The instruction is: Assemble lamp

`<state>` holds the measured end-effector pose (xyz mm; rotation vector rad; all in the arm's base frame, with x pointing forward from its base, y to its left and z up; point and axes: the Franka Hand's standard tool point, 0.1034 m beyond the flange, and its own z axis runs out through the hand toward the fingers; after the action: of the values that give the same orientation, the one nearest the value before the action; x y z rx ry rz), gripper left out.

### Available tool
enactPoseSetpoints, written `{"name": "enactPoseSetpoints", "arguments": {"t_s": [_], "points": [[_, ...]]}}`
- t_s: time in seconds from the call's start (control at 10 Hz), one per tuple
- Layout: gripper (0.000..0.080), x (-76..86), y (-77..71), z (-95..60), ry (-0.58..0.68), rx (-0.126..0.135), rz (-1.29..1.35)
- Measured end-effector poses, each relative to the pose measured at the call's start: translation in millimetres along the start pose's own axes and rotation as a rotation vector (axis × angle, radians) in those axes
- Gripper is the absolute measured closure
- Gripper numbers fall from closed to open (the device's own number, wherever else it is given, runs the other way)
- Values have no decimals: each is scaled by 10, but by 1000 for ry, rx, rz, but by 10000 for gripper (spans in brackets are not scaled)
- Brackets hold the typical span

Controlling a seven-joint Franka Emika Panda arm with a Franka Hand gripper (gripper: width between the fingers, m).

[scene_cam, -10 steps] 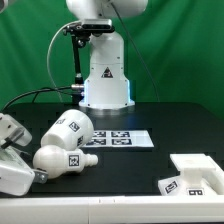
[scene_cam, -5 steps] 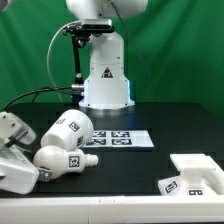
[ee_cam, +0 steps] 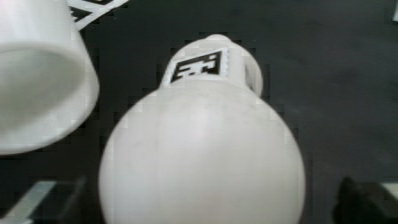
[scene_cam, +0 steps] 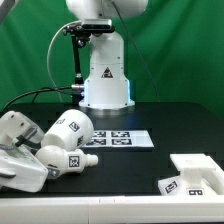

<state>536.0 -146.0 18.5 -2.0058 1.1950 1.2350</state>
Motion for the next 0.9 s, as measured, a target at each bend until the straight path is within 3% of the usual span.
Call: {"name": "enactPoseSetpoints", "arguments": {"t_s": [0.1,0.2,0.3,0.4,0.5,0.6,0.9], "points": [[315,-2,2,-2,-1,0,0],[315,1,3,0,-1,0,0],[498,1,4,0,-1,0,1],[498,2,5,-1,-1,0,1],[694,2,6,-1,-1,0,1],[766,3,6,-1,-1,1,1],[797,3,7,-2,-1,1,1]]}}
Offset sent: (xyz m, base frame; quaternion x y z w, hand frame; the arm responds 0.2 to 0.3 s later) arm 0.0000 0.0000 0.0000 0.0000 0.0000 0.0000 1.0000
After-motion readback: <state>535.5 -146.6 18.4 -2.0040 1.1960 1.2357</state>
